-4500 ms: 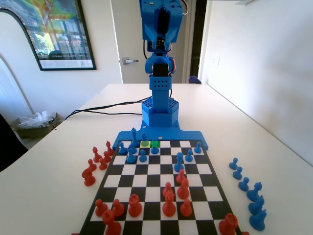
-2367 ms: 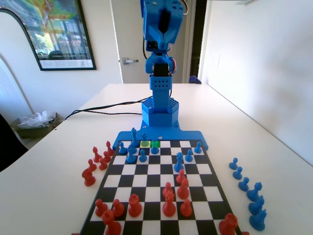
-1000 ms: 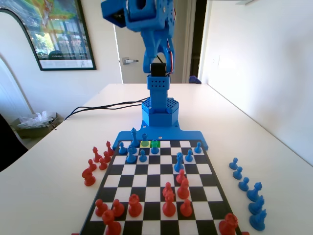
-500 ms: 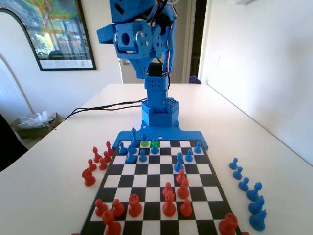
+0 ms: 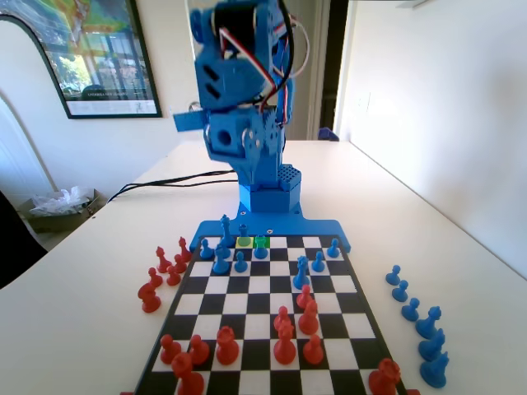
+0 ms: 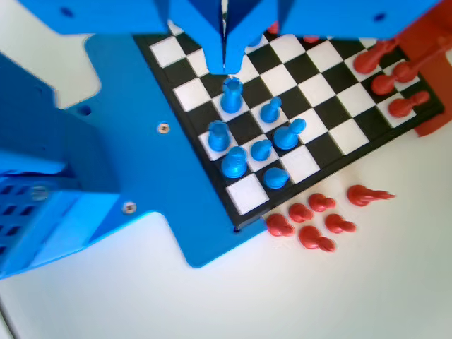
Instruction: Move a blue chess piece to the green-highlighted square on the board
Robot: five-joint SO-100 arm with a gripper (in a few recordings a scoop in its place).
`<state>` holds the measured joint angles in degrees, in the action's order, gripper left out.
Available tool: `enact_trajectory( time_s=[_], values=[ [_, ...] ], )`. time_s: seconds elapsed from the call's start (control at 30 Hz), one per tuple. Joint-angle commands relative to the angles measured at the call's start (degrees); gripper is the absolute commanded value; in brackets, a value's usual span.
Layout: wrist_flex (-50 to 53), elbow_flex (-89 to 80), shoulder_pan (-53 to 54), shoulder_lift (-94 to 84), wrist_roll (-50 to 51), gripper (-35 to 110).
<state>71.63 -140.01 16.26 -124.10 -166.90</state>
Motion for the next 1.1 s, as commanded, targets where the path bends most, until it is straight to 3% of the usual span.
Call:
enact_trajectory(
  time_s=[0.0,1.07],
  values=[
    [-2.5,-1.5,2.2,0.1,-15.8,4],
    [-26.5,-12.5,0.2,11.2,-14.2,12]
  ],
)
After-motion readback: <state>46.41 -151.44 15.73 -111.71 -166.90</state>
